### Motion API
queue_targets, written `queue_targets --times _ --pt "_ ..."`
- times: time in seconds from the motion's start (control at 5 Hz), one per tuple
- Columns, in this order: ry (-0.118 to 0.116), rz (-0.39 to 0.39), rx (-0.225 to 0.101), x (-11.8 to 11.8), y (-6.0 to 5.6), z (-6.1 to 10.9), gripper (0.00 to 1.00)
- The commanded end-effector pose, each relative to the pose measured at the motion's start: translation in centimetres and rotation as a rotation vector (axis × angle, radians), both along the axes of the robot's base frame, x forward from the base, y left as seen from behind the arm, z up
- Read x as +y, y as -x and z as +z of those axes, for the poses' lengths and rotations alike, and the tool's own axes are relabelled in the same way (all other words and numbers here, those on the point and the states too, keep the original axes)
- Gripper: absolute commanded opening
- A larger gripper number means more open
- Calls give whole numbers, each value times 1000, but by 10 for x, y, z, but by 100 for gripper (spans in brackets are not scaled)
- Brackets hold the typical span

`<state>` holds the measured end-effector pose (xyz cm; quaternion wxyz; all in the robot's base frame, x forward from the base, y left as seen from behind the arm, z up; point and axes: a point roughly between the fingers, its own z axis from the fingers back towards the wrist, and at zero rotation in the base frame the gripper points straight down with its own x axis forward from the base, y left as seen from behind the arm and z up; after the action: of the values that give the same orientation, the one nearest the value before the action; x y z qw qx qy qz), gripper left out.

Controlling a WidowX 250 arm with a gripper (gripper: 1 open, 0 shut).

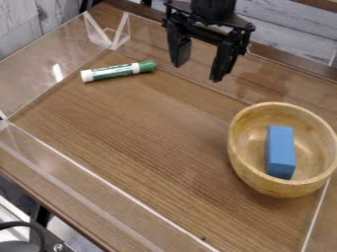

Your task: Remove the blue block from inside the brown bowl and put it on the table

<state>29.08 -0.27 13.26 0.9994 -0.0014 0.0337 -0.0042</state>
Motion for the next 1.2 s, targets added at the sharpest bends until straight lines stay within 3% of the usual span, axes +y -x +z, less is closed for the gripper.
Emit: queue_targets --times 0.0,0.2,0.6,1.0 --pt "5 18 12 -7 4 -4 100" --pt "17 59 3 -26 12 -3 100" --pt "41 110 -49 -69 24 4 100" --pt "66 107 -100 -103 30 1 100"
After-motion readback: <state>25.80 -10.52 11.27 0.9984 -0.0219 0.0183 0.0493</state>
